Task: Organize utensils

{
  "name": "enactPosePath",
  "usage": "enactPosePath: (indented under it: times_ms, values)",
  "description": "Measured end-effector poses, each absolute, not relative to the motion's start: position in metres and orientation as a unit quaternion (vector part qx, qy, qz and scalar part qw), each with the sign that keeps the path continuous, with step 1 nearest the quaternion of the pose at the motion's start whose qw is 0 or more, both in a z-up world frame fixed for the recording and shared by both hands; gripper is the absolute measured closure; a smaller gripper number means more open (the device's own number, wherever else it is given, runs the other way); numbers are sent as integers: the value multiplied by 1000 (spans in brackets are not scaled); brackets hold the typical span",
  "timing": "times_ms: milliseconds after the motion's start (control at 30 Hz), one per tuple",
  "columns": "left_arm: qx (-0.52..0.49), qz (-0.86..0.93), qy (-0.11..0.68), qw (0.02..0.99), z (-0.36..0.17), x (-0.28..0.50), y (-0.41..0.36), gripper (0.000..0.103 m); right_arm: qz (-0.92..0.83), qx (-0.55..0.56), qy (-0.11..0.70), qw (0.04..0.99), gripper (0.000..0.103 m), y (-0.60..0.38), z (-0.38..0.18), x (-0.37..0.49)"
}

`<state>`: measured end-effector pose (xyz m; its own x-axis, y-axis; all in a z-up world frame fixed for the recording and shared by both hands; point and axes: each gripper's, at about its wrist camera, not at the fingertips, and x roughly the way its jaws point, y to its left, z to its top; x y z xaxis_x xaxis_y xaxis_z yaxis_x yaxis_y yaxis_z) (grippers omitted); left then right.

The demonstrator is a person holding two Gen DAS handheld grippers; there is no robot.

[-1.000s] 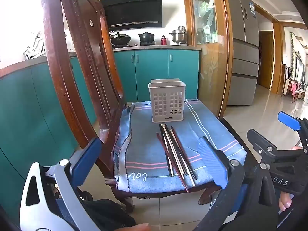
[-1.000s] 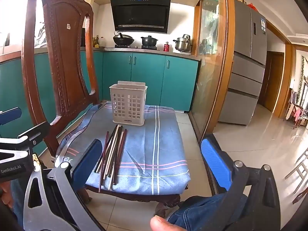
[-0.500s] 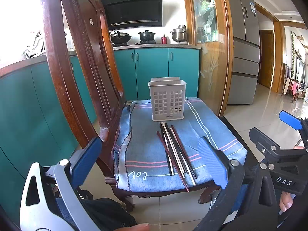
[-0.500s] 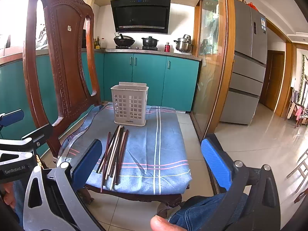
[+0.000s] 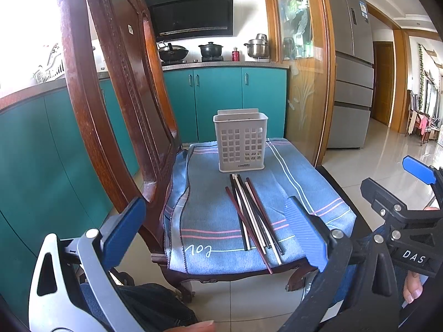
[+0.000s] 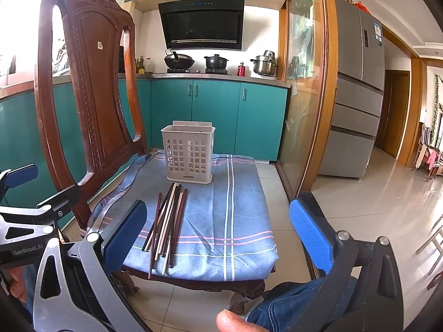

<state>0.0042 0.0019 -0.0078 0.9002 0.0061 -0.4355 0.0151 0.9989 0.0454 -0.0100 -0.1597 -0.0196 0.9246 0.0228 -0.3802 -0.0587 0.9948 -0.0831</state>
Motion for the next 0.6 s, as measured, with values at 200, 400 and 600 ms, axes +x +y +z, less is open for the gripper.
enactPosePath:
  times_ms: [200,400,600]
  values:
    - [25,-4,225,974,-8,4,3,3,23,-47,193,980,2,-160,-19,-11]
    - [25,-4,225,974,-8,4,3,3,24,-47,192,980,2,-161,-21,-11]
    - [23,-5,226,974,-9,4,4,3,25,-50,192,980,2,-160,-21,-10]
